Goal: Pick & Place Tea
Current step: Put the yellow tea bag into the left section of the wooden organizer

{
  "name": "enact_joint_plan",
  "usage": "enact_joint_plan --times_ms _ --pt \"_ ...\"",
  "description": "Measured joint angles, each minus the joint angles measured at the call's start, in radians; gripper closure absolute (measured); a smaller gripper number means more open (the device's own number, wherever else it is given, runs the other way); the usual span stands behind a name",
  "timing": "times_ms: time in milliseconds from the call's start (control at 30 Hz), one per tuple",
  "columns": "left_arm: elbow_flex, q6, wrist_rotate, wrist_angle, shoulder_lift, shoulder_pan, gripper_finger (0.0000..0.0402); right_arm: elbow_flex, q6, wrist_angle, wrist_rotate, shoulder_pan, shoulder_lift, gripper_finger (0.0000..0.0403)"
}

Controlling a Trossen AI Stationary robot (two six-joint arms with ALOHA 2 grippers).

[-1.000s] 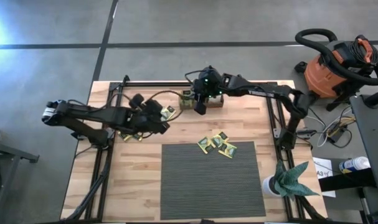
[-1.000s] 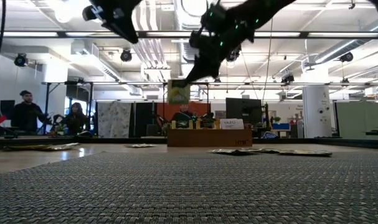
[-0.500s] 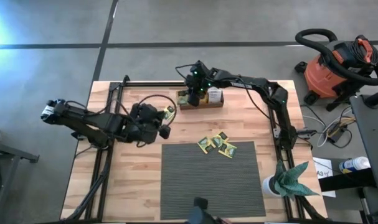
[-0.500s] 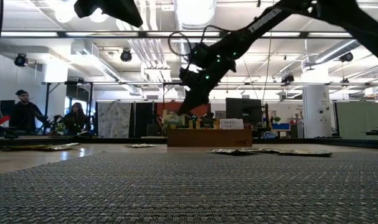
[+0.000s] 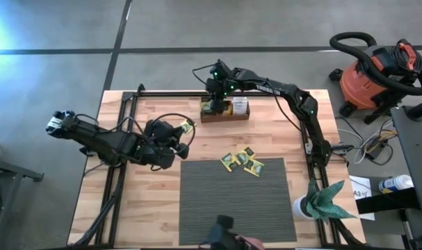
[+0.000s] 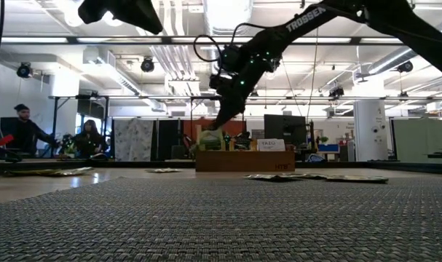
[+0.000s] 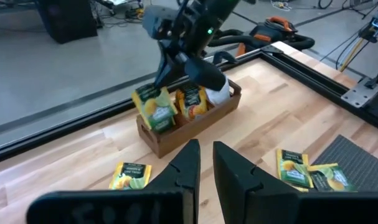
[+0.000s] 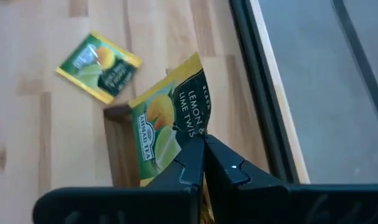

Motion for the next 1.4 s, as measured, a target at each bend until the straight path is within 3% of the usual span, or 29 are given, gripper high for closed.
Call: enact_joint_plan --times_ms 367,767,1167,1400 --pt "-0.002 -0.008 -0.028 0.004 -0.002 0.000 0.0362 -0.110 0.015 0.051 0.021 -0.007 0.000 0.0394" --pt "-0.002 -0.017 -0.040 0.005 -0.002 0.000 0.0362 -0.141 -0.007 0.064 0.022 -0.008 0.000 0.0390" --pt "-0.001 -0.034 -0.048 0.012 -0.002 0.000 0.0362 -0.140 -0.007 0.012 0.024 -0.007 0.000 0.0281" --pt "-0.001 -0.035 -0.048 0.016 -0.002 0.000 0.0362 -0.140 -0.019 -0.037 0.023 -0.007 -0.048 0.0246"
